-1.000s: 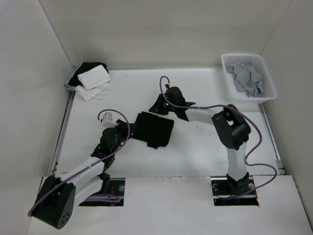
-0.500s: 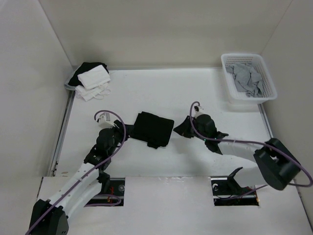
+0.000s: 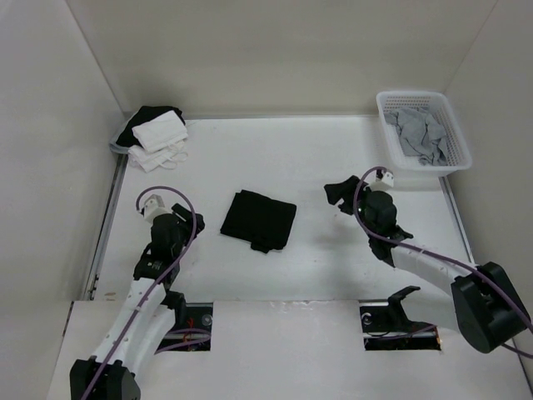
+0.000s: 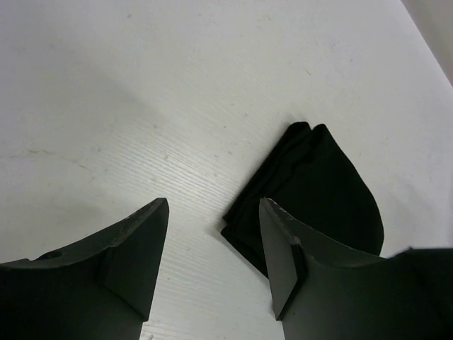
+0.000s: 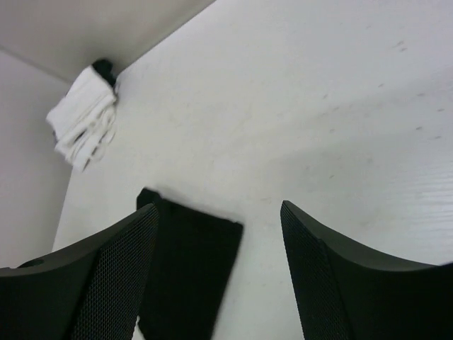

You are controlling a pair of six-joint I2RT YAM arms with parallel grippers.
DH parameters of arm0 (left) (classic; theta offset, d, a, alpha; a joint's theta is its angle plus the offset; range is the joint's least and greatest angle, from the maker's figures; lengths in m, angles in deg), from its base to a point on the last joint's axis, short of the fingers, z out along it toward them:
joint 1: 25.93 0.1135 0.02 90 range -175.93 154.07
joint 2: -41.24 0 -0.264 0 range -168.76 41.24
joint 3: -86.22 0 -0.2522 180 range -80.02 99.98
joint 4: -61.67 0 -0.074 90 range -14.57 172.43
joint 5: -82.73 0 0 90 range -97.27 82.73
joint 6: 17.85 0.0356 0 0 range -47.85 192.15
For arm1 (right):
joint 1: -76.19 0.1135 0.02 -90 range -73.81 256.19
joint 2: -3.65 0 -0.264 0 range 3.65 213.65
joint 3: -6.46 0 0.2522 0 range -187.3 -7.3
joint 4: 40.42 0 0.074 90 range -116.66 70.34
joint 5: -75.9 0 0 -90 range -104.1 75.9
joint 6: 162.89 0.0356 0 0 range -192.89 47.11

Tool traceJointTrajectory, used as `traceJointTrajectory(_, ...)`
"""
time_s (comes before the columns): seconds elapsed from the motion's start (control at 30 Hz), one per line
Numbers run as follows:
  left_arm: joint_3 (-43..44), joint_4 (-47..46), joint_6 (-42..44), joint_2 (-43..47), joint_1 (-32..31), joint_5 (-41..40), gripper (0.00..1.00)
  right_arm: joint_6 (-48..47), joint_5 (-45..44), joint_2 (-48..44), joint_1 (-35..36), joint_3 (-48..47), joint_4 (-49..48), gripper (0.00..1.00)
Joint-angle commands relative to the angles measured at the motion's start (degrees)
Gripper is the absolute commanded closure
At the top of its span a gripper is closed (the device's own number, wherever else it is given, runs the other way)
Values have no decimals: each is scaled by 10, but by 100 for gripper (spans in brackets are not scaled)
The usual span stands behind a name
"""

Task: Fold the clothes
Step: Fold the tank top

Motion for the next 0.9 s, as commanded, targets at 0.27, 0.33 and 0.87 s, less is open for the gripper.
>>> traceJointTrajectory(0.27, 31, -2, 13, -33, 22, -5, 47, -10, -32, -3, -12, 34, -57, 21)
traceJointTrajectory(0.33, 31, -8, 14, -35, 21, -5, 47, -6, -29, 1, -17, 35, -57, 21)
traceJointTrajectory(0.87, 26, -32, 28, -73, 4, -5, 42, -4, -9, 7, -17, 31, -55, 21)
